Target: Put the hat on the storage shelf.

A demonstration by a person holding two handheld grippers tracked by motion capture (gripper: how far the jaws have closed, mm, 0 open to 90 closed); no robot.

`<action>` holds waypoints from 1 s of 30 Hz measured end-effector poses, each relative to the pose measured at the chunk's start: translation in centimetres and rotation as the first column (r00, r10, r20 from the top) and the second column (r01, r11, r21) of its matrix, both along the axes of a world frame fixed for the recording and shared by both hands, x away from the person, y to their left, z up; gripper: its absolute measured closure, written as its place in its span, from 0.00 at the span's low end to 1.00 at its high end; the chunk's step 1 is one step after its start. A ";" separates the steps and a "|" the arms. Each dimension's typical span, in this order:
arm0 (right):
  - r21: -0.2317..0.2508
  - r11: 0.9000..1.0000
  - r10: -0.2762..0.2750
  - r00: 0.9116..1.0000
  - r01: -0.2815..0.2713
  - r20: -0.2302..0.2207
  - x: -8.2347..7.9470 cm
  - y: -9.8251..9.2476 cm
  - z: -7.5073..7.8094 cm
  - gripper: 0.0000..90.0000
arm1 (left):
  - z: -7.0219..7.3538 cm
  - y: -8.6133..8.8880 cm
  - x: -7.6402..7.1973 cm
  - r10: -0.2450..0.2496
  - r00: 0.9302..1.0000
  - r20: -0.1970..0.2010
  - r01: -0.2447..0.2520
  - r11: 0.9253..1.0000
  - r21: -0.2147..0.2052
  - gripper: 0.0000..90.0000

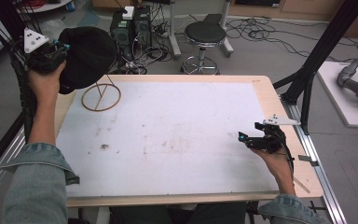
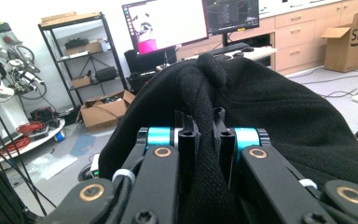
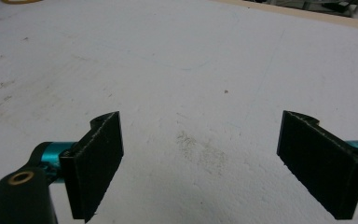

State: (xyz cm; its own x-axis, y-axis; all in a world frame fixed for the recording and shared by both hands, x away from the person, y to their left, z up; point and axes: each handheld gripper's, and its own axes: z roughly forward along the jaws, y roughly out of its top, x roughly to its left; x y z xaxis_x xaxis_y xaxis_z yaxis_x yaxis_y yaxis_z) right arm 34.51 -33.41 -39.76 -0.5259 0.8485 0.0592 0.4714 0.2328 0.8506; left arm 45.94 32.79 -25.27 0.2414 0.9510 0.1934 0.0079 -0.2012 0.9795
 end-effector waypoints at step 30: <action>-0.005 1.000 0.000 1.000 0.000 -0.006 0.1 0.1 -0.2 0.16 | -1.9 -0.3 0.5 -0.008 0.999 -0.038 0.008 1.000 0.014 0.84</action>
